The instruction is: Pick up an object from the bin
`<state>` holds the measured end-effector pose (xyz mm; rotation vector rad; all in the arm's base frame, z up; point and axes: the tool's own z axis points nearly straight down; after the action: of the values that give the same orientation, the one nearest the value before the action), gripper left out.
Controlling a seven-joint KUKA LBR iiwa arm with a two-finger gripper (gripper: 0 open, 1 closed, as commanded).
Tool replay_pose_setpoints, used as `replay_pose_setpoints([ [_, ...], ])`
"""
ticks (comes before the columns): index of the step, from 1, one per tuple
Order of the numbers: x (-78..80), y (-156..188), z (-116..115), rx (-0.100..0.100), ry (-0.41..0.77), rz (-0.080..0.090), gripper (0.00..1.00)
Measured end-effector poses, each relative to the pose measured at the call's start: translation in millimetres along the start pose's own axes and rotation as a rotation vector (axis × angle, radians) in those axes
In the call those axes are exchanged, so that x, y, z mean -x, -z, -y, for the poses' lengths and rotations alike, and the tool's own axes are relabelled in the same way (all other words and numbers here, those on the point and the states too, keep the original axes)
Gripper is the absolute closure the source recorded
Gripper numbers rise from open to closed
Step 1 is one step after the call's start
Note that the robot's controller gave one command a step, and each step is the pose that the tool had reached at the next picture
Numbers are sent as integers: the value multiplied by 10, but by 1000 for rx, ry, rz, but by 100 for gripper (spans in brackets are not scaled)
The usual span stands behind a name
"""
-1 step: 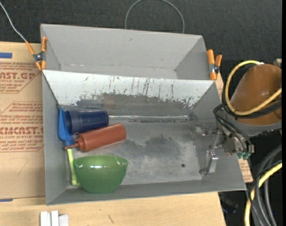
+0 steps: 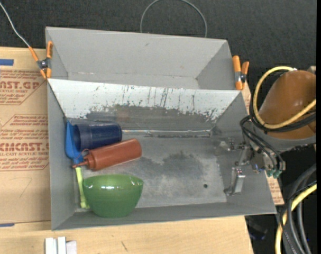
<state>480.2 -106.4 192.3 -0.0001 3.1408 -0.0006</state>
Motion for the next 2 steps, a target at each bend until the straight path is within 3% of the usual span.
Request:
replay_pose_setpoints([
  [1,164,607,-975,1,67,-6,0],
  [2,336,754,-310,1,77,0,0],
])
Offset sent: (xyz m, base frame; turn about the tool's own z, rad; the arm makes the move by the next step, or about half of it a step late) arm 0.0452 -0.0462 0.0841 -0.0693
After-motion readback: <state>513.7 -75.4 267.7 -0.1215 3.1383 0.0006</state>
